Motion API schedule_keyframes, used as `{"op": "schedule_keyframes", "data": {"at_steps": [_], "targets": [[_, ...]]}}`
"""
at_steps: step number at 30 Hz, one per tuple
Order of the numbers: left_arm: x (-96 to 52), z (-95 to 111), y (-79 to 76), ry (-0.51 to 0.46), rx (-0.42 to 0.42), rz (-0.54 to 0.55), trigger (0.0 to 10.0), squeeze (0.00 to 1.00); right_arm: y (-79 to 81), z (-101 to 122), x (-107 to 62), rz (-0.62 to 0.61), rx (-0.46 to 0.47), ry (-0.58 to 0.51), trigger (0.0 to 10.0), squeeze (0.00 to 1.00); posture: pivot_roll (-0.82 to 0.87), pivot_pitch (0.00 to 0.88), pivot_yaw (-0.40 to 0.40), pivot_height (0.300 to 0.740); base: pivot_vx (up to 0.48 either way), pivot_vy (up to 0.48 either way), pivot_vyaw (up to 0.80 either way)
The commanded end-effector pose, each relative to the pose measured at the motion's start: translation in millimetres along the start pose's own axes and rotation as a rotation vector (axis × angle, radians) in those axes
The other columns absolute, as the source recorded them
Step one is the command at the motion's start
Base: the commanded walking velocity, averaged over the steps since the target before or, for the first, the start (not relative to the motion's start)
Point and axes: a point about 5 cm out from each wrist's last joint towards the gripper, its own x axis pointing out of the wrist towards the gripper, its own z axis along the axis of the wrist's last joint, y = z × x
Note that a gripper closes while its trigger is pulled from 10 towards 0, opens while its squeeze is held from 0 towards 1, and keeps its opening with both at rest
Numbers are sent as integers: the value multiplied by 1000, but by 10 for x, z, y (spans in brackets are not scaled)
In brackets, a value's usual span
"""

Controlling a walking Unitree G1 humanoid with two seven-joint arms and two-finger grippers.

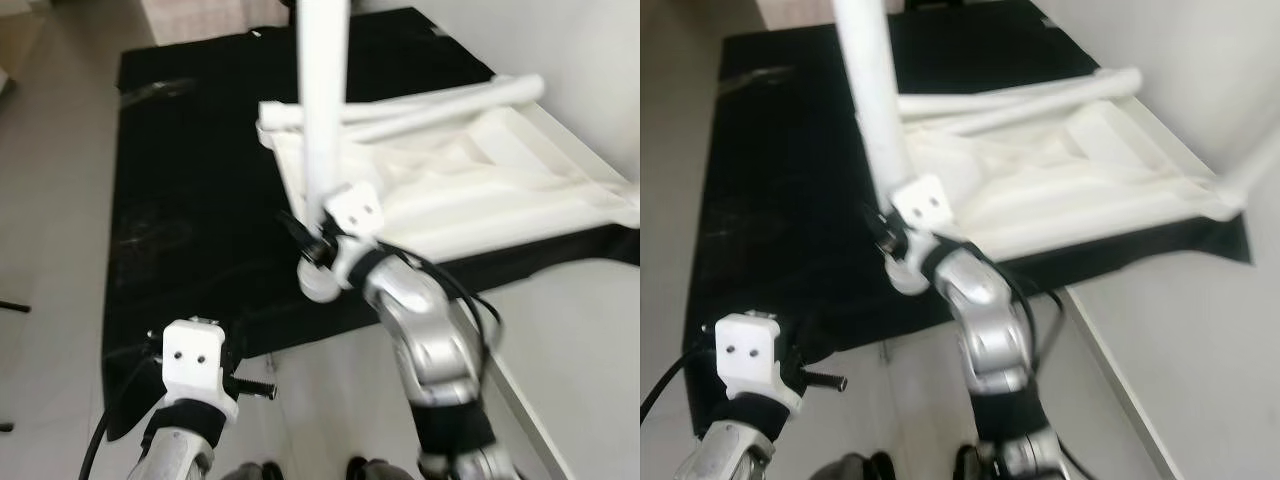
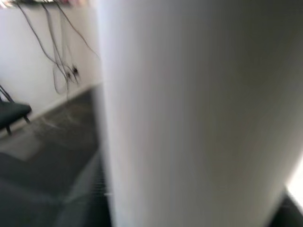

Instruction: Building children table

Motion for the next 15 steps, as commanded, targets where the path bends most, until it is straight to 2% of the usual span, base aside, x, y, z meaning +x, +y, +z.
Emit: {"op": "schedule_keyframes", "data": {"at_steps": [1,2,3,5,6,7,8,9,10,11,12,14,15], "targets": [[-32,-79,29,41,5,21,10000,0,-8,-237,0,16,87,85,10000,992,2,240,-10,740,0,0,0],[-28,-79,39,37,7,32,10000,0,133,-10,18,235,149,-49,10000,1000,2,240,-11,740,0,0,0],[-28,-79,39,37,7,32,10000,0,133,-10,18,235,149,-49,10000,1000,2,240,-11,740,0,0,0],[-20,-77,34,36,6,33,10000,0,205,166,-29,438,140,-131,10000,1000,-9,241,-9,740,0,0,0],[-20,-77,34,36,6,33,10000,0,205,166,-29,438,140,-131,10000,1000,-9,241,-9,740,0,0,0],[-18,-77,29,35,5,31,10000,0,197,218,-49,492,107,-147,10000,1000,-10,242,-9,740,0,0,0],[-18,-77,29,35,5,31,10000,0,197,218,-49,492,107,-147,10000,1000,-10,242,-9,740,0,0,0],[-22,-80,18,38,1,24,10000,0,164,288,-67,670,-14,-149,10000,1000,-14,244,-6,740,0,0,0],[-26,-80,14,40,-1,21,10000,0,141,298,-64,717,-64,-140,10000,1000,-14,244,-6,740,0,0,0],[-26,-80,14,40,-1,21,10000,0,141,298,-64,717,-64,-140,10000,1000,-14,244,-6,740,0,0,0],[-33,-81,8,42,-3,18,10000,0,116,299,-50,779,-99,-121,10000,0,-9,244,-5,740,0,0,0],[-37,-82,4,43,-4,17,10000,0,100,299,-39,810,-115,-108,10000,0,-9,244,-5,740,0,0,0],[-42,-82,0,44,-5,16,10000,0,77,298,-14,866,-116,-93,10000,0,-6,245,-3,740,0,0,0]]}}
